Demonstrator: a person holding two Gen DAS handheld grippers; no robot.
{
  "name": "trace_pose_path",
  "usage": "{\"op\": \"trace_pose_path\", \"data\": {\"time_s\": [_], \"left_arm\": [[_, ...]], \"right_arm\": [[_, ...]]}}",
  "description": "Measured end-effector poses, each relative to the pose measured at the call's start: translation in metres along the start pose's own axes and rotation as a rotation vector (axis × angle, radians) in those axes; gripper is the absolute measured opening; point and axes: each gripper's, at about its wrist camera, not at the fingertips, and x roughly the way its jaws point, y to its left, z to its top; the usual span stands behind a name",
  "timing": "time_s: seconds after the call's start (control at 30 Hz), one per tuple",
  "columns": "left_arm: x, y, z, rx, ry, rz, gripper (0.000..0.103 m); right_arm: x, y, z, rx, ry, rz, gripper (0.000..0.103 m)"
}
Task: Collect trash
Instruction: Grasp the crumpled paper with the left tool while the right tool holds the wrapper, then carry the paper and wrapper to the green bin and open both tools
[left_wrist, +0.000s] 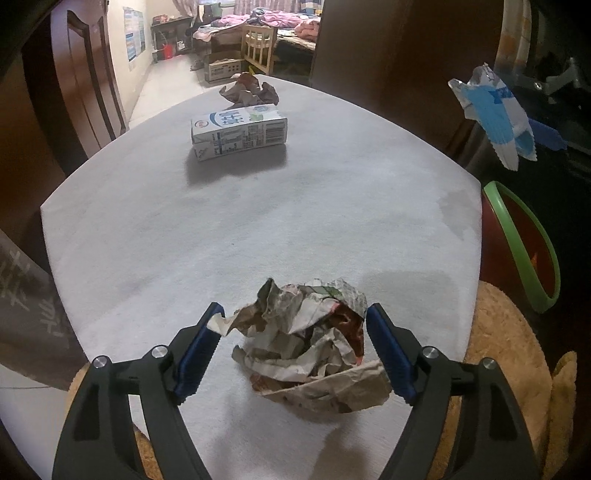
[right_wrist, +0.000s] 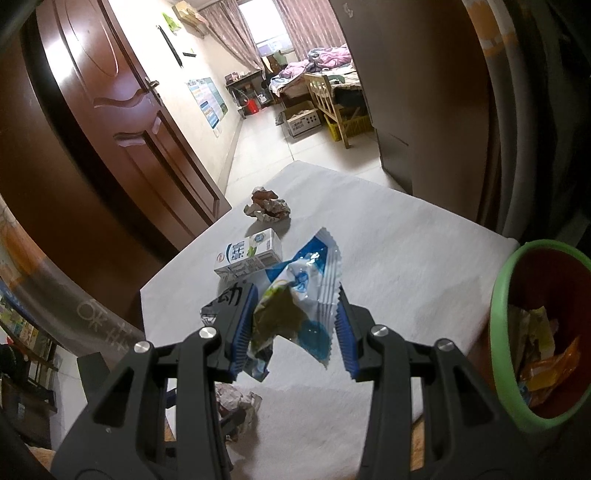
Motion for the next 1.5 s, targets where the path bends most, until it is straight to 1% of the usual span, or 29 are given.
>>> {"op": "trace_pose_path", "data": {"time_s": [0.13,0.2,0.27,0.37,0.43,0.5,0.57,0.6,0.7,0.8,0.93,1.0,1.07,1.13,1.2,1.33,1.5], "left_arm": [[0.0,0.003,0.001,-0.01,-0.008,-0.008,0.073],[0.0,0.003,0.001,-0.01,-0.007,-0.013,0.064],[0.0,0.003,0.001,-0.009,-0.007,-0.019,0.06],[0.0,0.004,0.002,-0.006,-0.011,-0.019,0.051],[-0.001,0.005,0.002,-0.01,-0.018,-0.018,0.047],[-0.003,0.006,0.004,-0.013,-0.027,-0.011,0.041],[-0.007,0.006,0.008,-0.014,-0.039,-0.009,0.039],[-0.011,0.006,0.01,-0.014,-0.049,-0.009,0.039],[-0.032,0.001,0.027,-0.014,-0.122,-0.018,0.039],[-0.057,-0.01,0.047,0.0,-0.211,-0.042,0.039],[-0.083,-0.033,0.076,-0.002,-0.313,-0.106,0.039],[-0.089,-0.045,0.086,0.003,-0.344,-0.129,0.039],[-0.089,-0.068,0.096,0.028,-0.366,-0.156,0.039],[-0.085,-0.087,0.102,0.045,-0.368,-0.18,0.039],[-0.081,-0.105,0.106,0.065,-0.366,-0.207,0.039],[-0.07,-0.152,0.112,0.129,-0.334,-0.281,0.039],[-0.047,-0.204,0.11,0.2,-0.276,-0.341,0.04]], "right_arm": [[0.0,0.001,-0.001,-0.001,0.001,-0.001,0.04],[0.001,0.002,-0.002,0.0,0.002,-0.002,0.04],[0.001,0.002,-0.002,0.0,0.004,-0.001,0.04],[0.001,0.004,-0.006,-0.002,0.008,-0.002,0.04],[0.0,0.004,-0.006,-0.002,0.01,-0.001,0.04],[0.0,0.004,-0.006,-0.002,0.009,-0.002,0.04],[0.0,0.004,-0.006,-0.003,0.009,-0.002,0.04],[-0.001,0.002,-0.006,-0.001,0.009,-0.001,0.04],[-0.01,-0.002,-0.003,0.006,-0.006,0.002,0.04],[-0.024,-0.013,0.003,0.023,-0.034,0.001,0.04],[-0.052,-0.03,0.011,0.053,-0.095,-0.011,0.04],[-0.066,-0.038,0.014,0.06,-0.126,-0.016,0.04],[-0.077,-0.048,0.017,0.07,-0.149,-0.01,0.04],[-0.088,-0.066,0.019,0.113,-0.17,0.028,0.041],[-0.096,-0.086,0.017,0.17,-0.187,0.045,0.041],[-0.111,-0.133,0.01,0.283,-0.22,0.008,0.042],[-0.132,-0.196,-0.004,0.484,-0.271,0.014,0.042]]}}
